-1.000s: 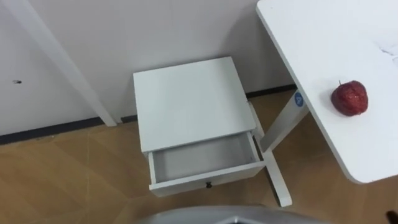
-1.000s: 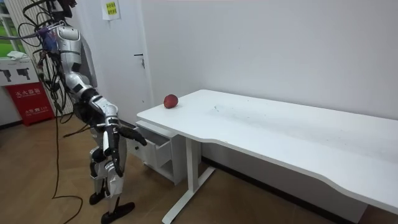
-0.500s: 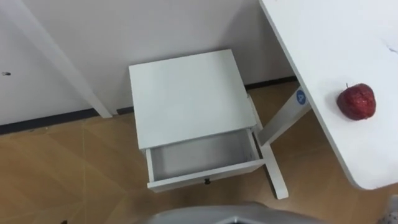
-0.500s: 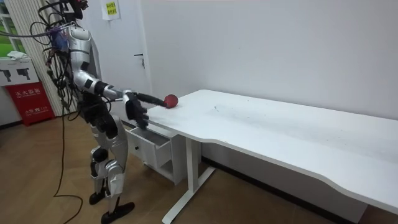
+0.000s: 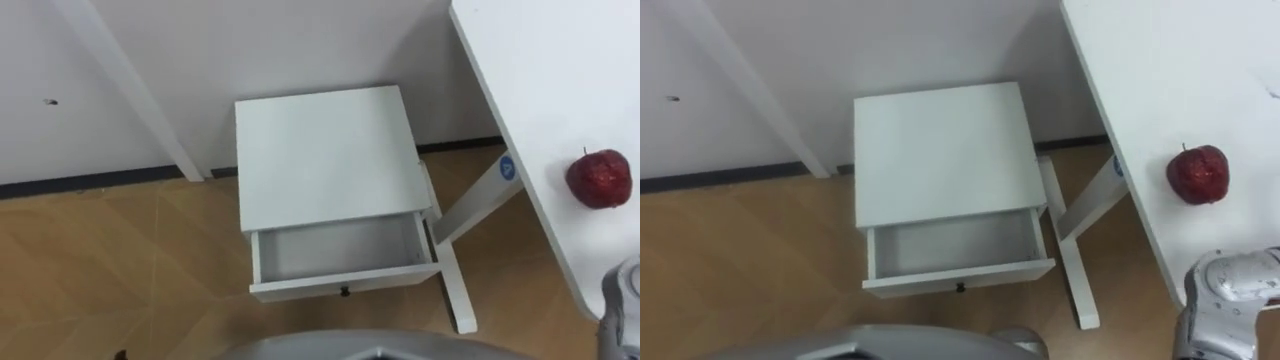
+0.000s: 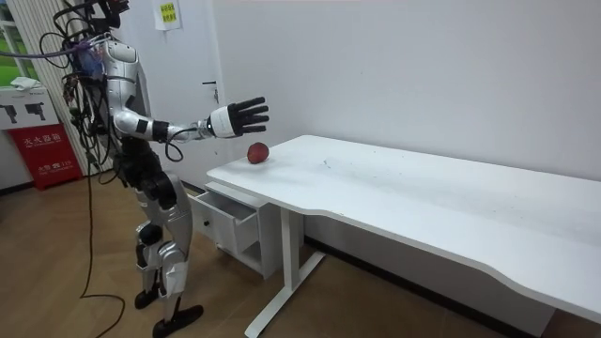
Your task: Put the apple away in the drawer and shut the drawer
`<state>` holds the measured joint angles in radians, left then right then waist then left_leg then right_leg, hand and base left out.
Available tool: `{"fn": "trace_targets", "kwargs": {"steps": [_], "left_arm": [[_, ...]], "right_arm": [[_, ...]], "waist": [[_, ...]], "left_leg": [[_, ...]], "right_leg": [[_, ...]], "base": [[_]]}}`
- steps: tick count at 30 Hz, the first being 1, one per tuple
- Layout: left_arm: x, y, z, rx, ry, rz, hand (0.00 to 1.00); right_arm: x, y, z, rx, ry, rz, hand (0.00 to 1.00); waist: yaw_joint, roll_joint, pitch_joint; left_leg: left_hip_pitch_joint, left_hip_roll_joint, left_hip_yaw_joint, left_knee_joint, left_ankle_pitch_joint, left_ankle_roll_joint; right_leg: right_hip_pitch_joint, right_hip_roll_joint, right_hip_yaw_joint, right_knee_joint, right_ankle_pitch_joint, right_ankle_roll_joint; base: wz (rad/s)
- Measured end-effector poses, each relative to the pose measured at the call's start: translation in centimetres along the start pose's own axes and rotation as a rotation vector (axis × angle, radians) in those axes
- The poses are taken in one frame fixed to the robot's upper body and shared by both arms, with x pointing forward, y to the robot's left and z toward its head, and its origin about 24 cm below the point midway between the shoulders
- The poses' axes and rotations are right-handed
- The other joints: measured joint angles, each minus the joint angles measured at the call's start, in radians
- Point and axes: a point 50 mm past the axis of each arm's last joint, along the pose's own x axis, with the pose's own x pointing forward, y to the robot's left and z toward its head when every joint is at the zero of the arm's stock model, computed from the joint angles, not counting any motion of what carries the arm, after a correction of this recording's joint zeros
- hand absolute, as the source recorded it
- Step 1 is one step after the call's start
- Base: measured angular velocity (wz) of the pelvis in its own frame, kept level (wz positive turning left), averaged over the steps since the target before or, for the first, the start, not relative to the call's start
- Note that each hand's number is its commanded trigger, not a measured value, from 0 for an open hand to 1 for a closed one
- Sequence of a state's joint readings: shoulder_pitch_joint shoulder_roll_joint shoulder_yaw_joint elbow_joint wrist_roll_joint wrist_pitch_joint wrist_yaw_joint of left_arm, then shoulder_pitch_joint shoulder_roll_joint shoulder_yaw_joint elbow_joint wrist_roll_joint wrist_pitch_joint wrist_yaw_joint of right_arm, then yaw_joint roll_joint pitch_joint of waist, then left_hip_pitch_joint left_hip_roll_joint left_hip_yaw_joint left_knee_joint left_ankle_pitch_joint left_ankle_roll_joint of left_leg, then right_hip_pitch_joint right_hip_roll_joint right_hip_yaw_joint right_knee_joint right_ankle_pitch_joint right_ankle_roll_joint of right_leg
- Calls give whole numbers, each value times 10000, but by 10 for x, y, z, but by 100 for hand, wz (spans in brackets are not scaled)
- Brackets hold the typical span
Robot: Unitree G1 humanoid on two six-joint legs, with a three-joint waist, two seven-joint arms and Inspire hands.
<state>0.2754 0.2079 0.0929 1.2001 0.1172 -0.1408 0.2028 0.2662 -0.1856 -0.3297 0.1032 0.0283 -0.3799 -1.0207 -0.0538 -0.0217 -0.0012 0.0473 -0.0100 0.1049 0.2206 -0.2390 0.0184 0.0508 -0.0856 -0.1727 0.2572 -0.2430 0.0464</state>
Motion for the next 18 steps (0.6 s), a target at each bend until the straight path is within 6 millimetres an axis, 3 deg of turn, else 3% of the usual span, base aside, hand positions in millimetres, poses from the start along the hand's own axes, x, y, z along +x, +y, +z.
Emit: {"fn": "trace_targets", "kwargs": {"steps": [8,13,18], "left_arm": [[-1,-2,-3,120,109,-93,0],[-1,-7,-1,354,36,-300,0],[-1,-7,1,283,-51,-422,0]], "right_arm": [[-14,13,-4,-92,202,1949,0],[-29,16,-19,-733,696,3419,0],[-40,20,-28,-1264,858,4485,0]], "waist": [[84,-33,13],[49,-8,73],[54,54,69]], "left_leg": [[89,-9,32,22,0,1],[138,-4,58,-12,0,1],[186,18,232,-102,0,1]], "right_leg": [[57,-8,49,-7,0,0],[85,-2,93,-12,0,0],[21,23,257,0,0,0]], "base": [[-1],[-1],[-10]]}}
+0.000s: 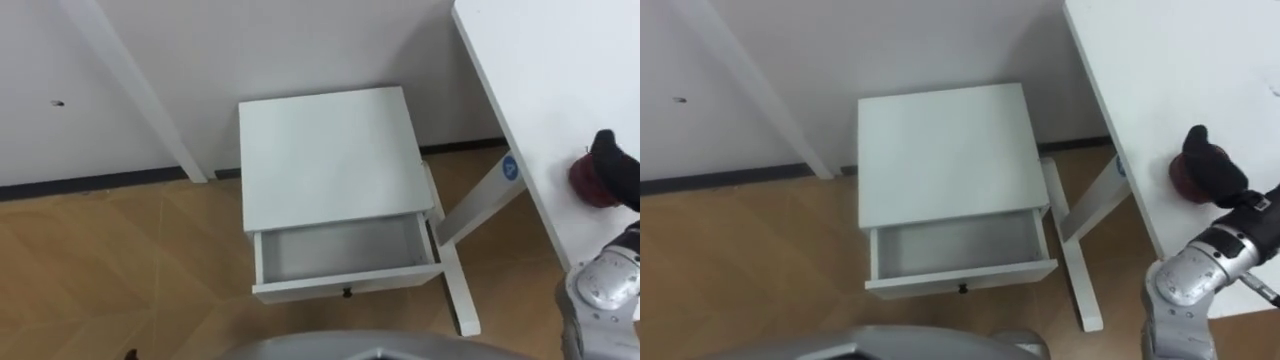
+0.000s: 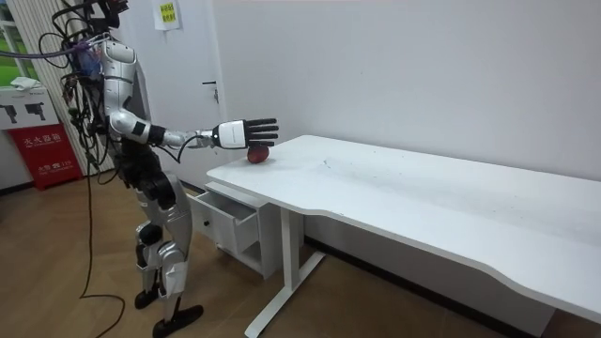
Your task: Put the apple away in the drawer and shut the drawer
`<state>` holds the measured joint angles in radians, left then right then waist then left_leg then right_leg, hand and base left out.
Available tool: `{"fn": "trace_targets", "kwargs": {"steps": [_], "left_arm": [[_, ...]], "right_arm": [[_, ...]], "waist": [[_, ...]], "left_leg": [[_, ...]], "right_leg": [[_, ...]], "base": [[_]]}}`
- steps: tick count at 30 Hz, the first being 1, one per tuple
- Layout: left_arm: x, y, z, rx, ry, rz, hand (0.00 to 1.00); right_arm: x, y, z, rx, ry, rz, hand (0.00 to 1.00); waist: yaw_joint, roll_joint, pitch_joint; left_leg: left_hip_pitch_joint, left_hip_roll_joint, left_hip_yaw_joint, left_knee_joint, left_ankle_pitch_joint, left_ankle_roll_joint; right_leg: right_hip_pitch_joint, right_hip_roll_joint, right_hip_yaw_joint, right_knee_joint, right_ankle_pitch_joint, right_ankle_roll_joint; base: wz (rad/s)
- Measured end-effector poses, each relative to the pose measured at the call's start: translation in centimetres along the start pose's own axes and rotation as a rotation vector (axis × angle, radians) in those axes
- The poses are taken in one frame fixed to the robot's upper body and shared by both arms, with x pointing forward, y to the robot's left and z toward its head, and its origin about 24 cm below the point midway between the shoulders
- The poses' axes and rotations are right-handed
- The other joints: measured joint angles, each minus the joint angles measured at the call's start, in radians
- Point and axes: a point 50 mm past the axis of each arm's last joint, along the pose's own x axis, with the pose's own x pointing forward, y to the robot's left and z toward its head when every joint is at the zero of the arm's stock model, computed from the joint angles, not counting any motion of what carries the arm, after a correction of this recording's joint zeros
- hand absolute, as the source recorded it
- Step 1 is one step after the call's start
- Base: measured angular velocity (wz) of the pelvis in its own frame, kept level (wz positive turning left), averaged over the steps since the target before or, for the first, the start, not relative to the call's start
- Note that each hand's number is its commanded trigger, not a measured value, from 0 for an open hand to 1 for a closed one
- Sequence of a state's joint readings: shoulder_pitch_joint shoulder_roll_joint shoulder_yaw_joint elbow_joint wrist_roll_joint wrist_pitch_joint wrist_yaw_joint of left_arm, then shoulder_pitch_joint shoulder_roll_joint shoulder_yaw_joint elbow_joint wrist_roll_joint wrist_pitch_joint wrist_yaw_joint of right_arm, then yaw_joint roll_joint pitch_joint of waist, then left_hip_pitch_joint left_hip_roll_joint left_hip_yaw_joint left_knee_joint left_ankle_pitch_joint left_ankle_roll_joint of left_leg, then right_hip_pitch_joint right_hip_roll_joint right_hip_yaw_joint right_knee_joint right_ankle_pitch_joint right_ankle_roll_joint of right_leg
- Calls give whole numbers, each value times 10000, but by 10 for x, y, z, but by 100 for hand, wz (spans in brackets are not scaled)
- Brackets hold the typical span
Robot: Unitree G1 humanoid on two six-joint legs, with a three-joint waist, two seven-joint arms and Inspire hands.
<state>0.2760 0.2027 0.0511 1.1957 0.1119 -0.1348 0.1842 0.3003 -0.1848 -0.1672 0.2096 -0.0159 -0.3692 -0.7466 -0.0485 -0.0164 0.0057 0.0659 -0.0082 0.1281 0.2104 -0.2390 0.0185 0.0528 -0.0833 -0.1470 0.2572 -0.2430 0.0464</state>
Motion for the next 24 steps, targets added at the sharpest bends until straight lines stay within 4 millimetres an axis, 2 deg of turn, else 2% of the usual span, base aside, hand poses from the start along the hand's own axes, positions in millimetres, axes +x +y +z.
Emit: {"fn": "trace_targets", "kwargs": {"steps": [5,13,24], "left_arm": [[0,-2,1,210,-60,-127,0],[1,-2,6,158,-294,-108,0],[0,-2,5,164,-259,-113,0]], "right_arm": [[-4,5,-4,-328,3,637,0],[-9,2,-14,-691,352,920,0],[-17,0,-26,-960,887,1175,0]], "waist": [[-35,-10,-16],[-29,-19,-51],[-21,-1,-51]], "left_leg": [[49,-4,75,-44,0,0],[30,-3,83,-68,1,0],[22,-2,88,-116,1,-1]], "right_leg": [[-6,3,78,-32,0,0],[13,15,77,-157,6,-2],[6,20,81,-193,6,-2]], "base": [[-5],[0],[0]]}}
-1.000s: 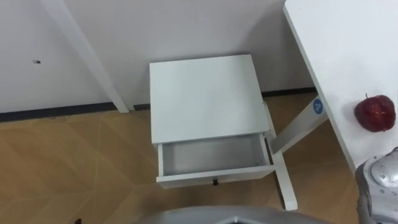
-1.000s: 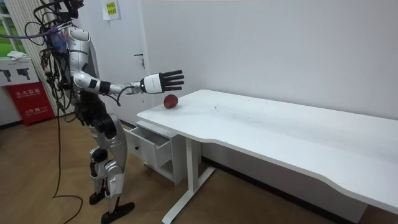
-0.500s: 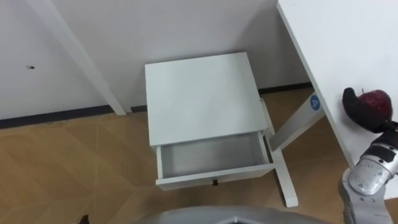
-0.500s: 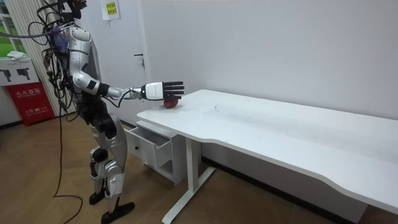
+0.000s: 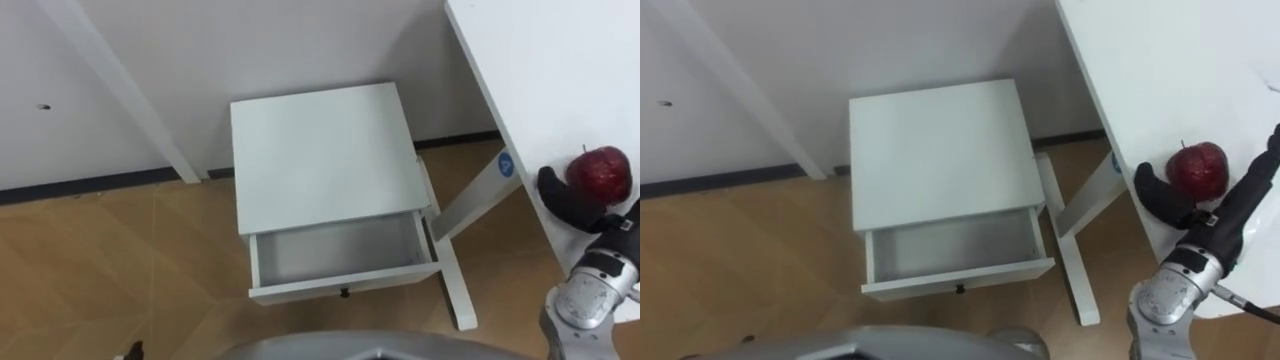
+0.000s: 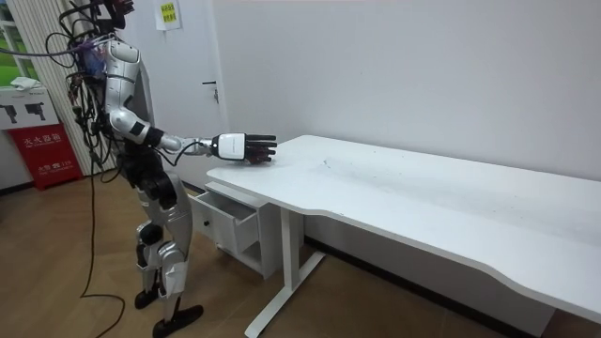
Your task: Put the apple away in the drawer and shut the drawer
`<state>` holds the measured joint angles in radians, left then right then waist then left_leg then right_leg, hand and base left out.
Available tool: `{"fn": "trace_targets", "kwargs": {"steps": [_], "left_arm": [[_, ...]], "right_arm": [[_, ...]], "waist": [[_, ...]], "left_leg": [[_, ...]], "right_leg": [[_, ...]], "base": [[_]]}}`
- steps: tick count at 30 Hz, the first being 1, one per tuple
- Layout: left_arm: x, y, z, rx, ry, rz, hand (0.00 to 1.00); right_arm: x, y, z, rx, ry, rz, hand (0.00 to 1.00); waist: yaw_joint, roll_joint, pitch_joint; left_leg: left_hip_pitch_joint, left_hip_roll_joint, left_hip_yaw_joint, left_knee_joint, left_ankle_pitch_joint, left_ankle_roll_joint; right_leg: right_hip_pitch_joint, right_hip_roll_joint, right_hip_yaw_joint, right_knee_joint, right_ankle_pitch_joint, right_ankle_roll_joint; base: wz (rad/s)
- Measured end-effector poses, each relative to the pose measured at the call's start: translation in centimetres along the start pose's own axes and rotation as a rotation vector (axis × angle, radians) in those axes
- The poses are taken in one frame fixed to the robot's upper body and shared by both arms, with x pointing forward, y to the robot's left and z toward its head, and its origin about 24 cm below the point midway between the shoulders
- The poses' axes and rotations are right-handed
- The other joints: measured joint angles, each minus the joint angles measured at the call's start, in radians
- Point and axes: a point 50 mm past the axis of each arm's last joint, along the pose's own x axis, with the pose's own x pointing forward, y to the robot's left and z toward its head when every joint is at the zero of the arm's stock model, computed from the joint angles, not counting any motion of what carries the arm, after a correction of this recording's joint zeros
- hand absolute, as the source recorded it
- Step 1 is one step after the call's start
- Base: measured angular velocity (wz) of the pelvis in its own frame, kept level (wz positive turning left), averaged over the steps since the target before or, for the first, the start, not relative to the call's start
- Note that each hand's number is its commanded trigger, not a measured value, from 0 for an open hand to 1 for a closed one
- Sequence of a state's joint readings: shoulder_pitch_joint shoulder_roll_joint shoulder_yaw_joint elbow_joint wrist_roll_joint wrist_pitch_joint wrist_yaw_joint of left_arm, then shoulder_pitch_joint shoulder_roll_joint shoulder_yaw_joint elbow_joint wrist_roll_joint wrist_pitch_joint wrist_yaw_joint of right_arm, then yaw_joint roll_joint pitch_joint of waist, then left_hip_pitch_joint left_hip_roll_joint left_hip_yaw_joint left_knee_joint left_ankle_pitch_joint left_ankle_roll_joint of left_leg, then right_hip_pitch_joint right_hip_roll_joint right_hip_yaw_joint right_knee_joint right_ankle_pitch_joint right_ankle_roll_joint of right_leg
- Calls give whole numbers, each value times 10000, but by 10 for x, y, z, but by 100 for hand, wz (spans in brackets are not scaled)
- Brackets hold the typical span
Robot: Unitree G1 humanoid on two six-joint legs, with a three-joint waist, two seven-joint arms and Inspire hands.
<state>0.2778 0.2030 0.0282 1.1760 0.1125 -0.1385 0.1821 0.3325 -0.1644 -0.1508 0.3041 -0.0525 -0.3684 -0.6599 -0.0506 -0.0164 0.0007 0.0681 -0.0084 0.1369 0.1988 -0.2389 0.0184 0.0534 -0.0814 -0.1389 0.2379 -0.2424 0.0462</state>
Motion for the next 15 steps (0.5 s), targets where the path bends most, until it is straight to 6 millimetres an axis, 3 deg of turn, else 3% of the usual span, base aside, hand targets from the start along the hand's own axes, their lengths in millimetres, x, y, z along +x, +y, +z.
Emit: {"fn": "trace_targets", "kwargs": {"steps": [2,3,4,5,15], "left_arm": [[0,0,0,-1,12,2,0],[0,0,-1,-6,17,12,0],[0,0,-1,-6,14,19,0],[0,0,0,-6,14,19,0],[-1,0,-5,9,105,40,0]], "right_arm": [[0,0,-1,-19,29,17,0],[-1,0,-2,-58,90,19,20],[-1,0,-5,-123,200,44,91],[-1,0,-7,-164,276,84,100],[2,-9,-11,-293,399,-222,100]], "waist": [[0,11,-1],[1,16,-4],[0,18,-4],[3,17,-4],[-4,6,24]], "left_leg": [[1,0,0,-1,0,0],[7,0,-1,-1,0,0],[18,1,-2,-2,0,0],[27,1,-2,-6,0,0],[155,10,9,-5,0,0]], "right_leg": [[1,0,-1,-3,0,0],[7,0,-1,-6,0,0],[16,0,-1,-6,0,0],[22,0,0,-6,0,0],[143,8,11,10,3,-4]], "base": [[0],[0],[0],[0],[0]]}}
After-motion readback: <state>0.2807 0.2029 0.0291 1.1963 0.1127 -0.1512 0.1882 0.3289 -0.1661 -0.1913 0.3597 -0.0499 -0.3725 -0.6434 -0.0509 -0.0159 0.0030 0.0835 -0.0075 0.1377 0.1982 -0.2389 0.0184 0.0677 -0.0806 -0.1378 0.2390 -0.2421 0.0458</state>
